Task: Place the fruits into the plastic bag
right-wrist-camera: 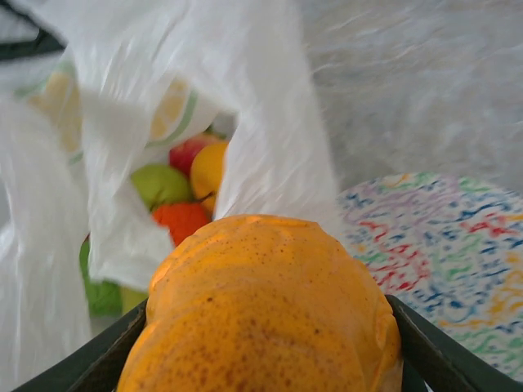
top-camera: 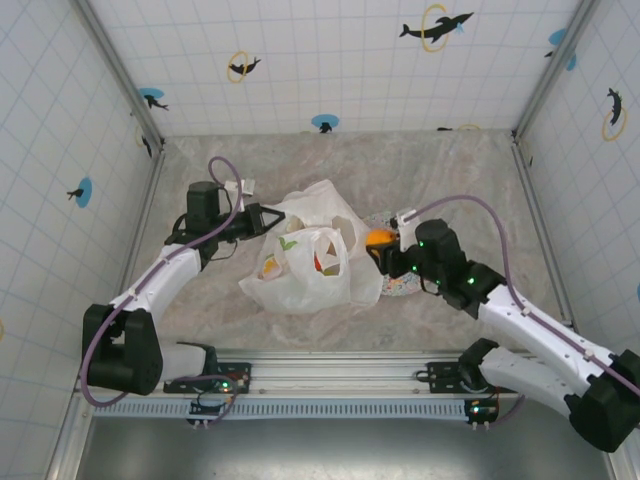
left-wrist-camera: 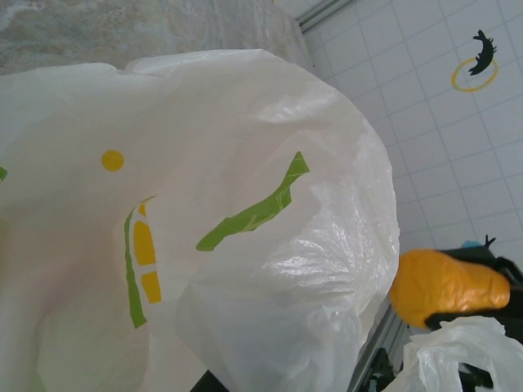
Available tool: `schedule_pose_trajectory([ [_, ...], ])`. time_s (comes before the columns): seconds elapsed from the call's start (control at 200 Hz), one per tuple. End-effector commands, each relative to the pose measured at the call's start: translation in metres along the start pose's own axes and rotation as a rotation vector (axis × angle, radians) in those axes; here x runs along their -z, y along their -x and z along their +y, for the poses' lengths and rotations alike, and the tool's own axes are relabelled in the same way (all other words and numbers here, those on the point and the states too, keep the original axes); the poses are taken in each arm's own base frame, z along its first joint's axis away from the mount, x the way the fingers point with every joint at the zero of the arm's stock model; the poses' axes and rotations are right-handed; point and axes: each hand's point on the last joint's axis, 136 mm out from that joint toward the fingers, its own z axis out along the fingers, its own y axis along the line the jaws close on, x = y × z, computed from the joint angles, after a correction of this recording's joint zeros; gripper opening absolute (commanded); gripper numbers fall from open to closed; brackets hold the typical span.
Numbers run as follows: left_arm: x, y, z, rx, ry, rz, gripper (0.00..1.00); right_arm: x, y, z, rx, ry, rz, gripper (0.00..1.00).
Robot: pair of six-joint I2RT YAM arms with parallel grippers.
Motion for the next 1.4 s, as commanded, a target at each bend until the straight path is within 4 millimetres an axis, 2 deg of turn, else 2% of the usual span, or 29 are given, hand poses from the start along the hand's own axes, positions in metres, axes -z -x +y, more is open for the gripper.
schedule_pose_trajectory([
  [0.0,0.002,0.003,-0.004,-0.021,-0.022,-0.010,0.00,-0.011,-0.032,0.019,0.047,0.084,0.061,0.63],
  [0.04,0.002,0.002,-0.003,-0.019,-0.020,-0.010,0.00,-0.015,-0.038,0.025,0.070,0.104,0.065,0.63],
  [0.125,0.002,0.001,-0.003,-0.018,-0.020,-0.008,0.00,-0.028,-0.049,0.024,0.081,0.099,0.085,0.63],
  [0.245,0.002,-0.001,-0.003,-0.011,-0.022,-0.002,0.00,-0.047,-0.049,0.030,0.071,0.116,0.091,0.63],
  [0.27,0.002,-0.001,-0.003,-0.012,-0.023,-0.001,0.00,-0.052,-0.041,0.035,0.072,0.132,0.064,0.63],
  [0.49,0.000,-0.003,-0.013,-0.022,-0.040,0.004,0.00,-0.086,-0.025,0.062,0.027,0.223,0.016,0.64],
  [0.766,0.000,0.000,-0.026,-0.044,-0.060,0.001,0.00,-0.115,0.001,0.112,-0.010,0.321,-0.056,0.66],
  [1.081,0.008,0.010,-0.037,-0.078,-0.047,-0.039,0.00,-0.153,0.013,0.130,-0.130,0.339,-0.064,0.68],
  [1.206,0.012,0.018,-0.039,-0.105,-0.022,-0.066,0.00,-0.164,0.010,0.137,-0.145,0.337,-0.042,0.71],
  [1.396,0.014,0.019,-0.030,-0.119,0.034,-0.081,0.00,-0.179,0.003,0.148,-0.176,0.375,0.004,0.73],
])
